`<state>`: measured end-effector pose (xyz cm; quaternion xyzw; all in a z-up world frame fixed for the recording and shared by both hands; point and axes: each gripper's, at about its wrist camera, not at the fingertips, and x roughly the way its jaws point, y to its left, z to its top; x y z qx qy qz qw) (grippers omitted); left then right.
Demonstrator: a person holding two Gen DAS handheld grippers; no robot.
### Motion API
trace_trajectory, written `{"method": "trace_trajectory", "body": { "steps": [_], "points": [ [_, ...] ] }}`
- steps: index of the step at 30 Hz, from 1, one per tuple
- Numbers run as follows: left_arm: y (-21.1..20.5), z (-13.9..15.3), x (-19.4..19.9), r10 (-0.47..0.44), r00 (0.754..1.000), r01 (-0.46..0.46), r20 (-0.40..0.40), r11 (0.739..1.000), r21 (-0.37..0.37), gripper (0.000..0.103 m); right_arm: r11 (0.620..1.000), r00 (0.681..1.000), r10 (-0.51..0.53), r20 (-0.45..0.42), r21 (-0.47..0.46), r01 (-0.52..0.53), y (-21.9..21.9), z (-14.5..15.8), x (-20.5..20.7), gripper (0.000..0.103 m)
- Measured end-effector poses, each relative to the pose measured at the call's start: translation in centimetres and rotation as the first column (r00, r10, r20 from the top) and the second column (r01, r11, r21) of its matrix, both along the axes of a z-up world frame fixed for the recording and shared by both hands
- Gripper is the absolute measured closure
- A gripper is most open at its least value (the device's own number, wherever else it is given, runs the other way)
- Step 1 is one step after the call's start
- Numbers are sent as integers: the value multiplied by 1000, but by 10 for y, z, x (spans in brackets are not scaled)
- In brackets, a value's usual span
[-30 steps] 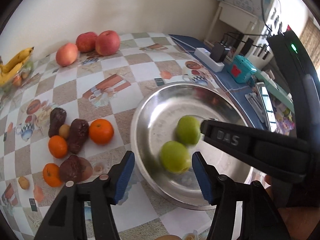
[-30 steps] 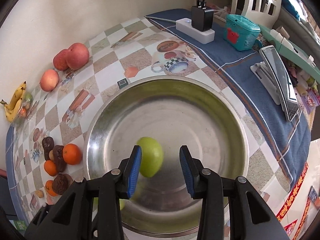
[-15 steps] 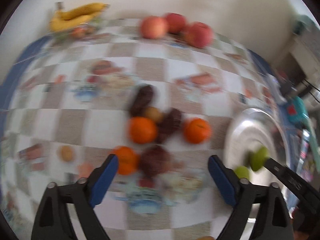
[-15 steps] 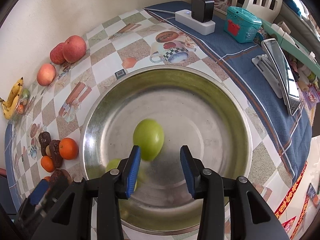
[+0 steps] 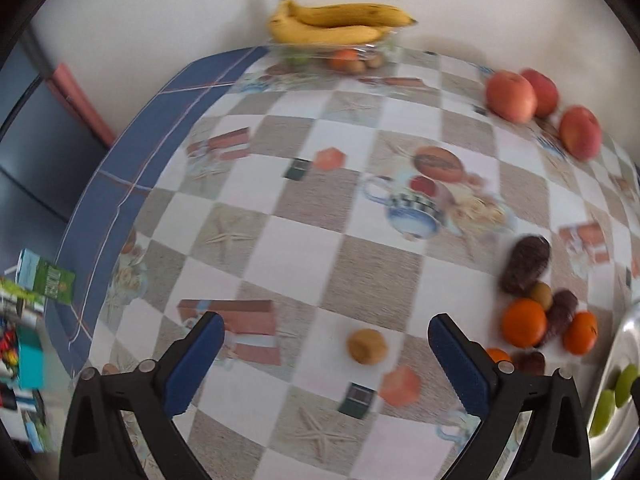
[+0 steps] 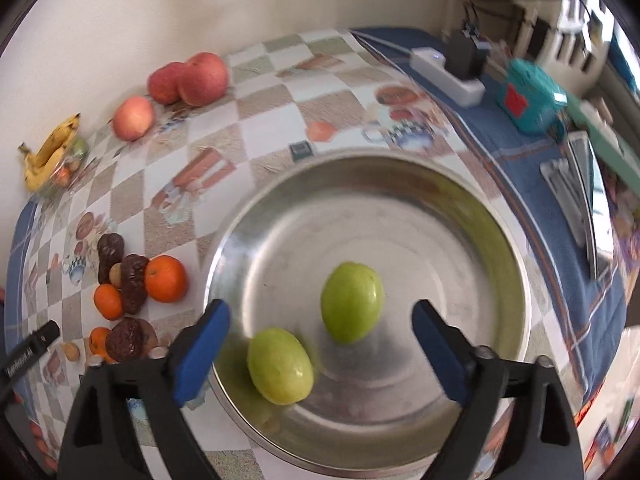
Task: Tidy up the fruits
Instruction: 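Lift both open tools out of the bowl back toward the fruit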
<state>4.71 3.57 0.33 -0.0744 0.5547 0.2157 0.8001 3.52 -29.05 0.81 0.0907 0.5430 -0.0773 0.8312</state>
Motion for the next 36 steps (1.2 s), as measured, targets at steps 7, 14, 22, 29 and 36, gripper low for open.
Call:
{"method": "trace_trajectory", "body": {
  "steps": [7,14,22,29,36],
  "points": [
    [11,-2,2,9,1000,-9,12,1000,-19,0,999,997,44,71,-18,-43,11,7,1,7],
    [8,-22,7,-14,999,10,-51,998,-65,0,994,991,105,81,32,-107,24,5,1,7],
    [16,-30,7,29,998,-36,-50,990,-140,0,962,961,269,63,-74,-265,68,2,-3,7],
    [25,-20,10,24,1000,-23,4,985,-173,0,958,958,285,17,-26,-284,99,-1,5,7],
    [27,-18,13,5,1000,-3,12,985,-172,0,969,968,246,-44,-6,-247,129,1,26,7]
  ]
}}
